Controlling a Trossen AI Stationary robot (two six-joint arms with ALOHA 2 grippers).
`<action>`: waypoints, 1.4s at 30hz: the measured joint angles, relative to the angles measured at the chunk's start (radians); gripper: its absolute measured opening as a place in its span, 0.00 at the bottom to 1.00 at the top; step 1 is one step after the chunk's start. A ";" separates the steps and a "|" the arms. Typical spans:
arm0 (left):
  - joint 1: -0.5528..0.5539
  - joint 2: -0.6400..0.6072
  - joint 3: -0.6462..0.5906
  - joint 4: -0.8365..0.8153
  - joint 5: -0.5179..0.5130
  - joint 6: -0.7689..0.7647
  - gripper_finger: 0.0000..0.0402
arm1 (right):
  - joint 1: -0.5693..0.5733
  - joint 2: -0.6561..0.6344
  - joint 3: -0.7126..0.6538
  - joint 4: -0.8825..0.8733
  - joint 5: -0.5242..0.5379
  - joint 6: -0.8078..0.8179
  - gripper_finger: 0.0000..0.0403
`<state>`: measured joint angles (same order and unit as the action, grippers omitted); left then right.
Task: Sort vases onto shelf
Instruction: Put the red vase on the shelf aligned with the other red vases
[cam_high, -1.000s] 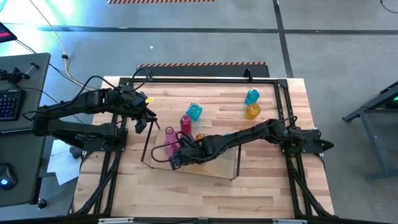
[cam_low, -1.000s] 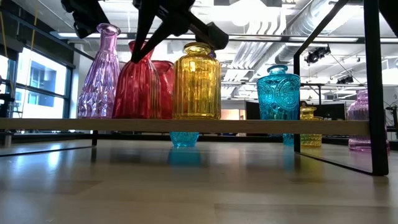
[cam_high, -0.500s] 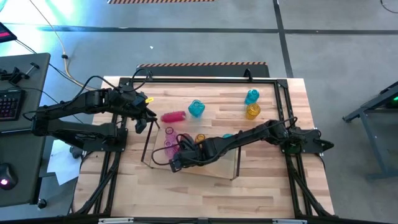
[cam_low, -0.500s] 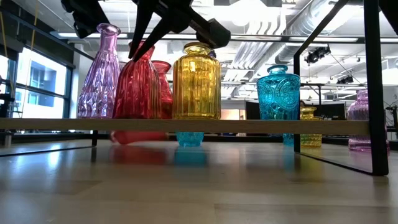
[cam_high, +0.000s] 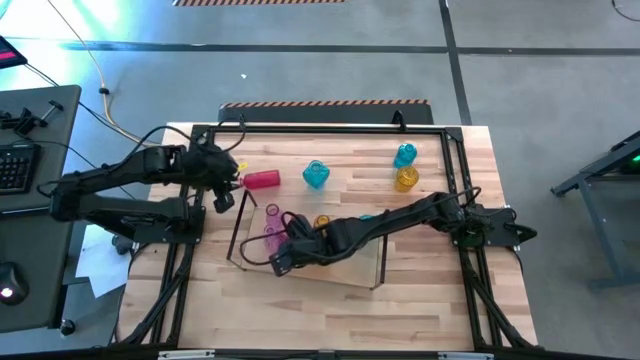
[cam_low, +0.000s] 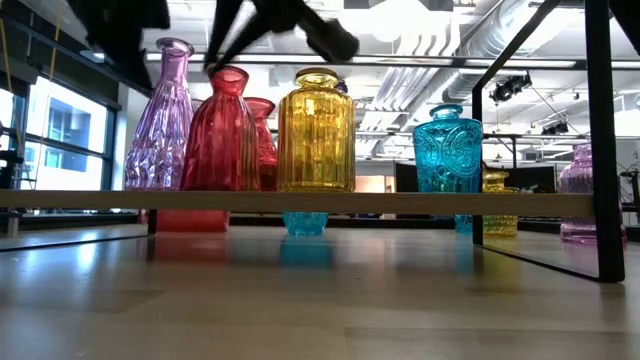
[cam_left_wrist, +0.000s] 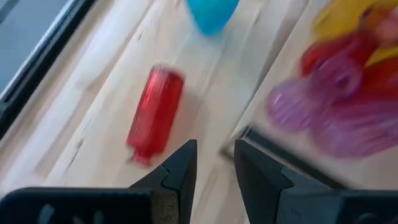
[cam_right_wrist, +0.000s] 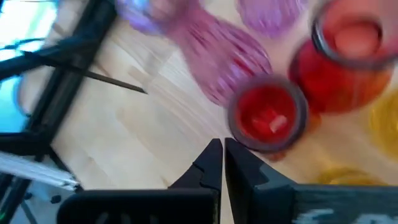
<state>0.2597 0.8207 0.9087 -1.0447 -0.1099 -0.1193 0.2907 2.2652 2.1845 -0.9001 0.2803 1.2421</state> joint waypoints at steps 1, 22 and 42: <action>0.013 0.000 -0.002 -0.024 -0.006 0.014 0.25 | 0.000 -0.002 0.020 -0.005 0.009 -0.020 0.00; 0.301 0.101 -0.185 -0.076 0.012 0.570 0.25 | -0.023 -0.113 0.153 -0.059 0.146 -0.278 0.00; 0.446 0.162 -0.250 0.200 0.144 0.783 0.49 | -0.038 -0.146 0.153 -0.098 0.129 -0.344 0.00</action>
<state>0.7061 0.9830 0.6590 -0.8446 0.0340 0.6639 0.2527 2.1192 2.3375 -0.9977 0.4091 0.8982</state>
